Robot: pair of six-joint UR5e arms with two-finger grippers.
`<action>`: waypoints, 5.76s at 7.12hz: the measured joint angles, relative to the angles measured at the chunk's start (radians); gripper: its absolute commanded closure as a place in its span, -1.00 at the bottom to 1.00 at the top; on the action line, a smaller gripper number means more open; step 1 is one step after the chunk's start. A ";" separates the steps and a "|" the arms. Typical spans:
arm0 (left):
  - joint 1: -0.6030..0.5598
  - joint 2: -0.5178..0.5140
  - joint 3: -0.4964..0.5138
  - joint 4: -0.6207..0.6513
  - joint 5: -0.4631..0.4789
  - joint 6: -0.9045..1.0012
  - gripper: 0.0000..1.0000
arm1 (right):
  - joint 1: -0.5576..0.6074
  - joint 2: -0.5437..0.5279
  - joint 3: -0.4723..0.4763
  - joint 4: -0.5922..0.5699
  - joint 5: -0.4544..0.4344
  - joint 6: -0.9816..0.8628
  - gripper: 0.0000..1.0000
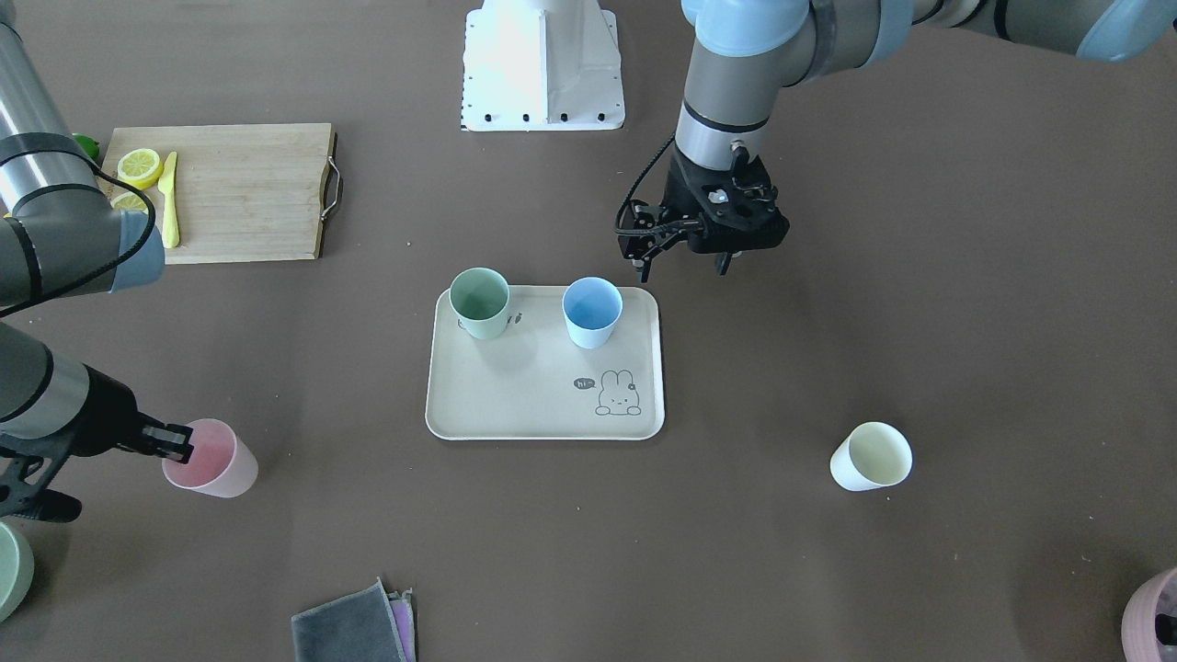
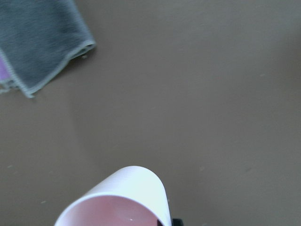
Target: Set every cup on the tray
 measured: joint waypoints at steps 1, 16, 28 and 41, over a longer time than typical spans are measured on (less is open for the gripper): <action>-0.082 0.041 0.005 -0.004 -0.056 0.127 -0.96 | -0.054 0.060 0.003 0.002 -0.004 0.091 1.00; -0.230 0.000 0.640 -0.483 -0.229 0.309 1.00 | -0.213 0.123 0.129 -0.011 -0.130 0.201 -1.00; 0.053 -0.217 0.487 -0.281 -0.126 -0.043 -0.93 | -0.089 -0.018 0.202 -0.010 -0.029 0.038 -1.00; -0.603 0.596 0.212 -0.304 -0.332 0.954 -0.95 | 0.443 -0.546 0.243 -0.161 0.047 -1.085 -1.00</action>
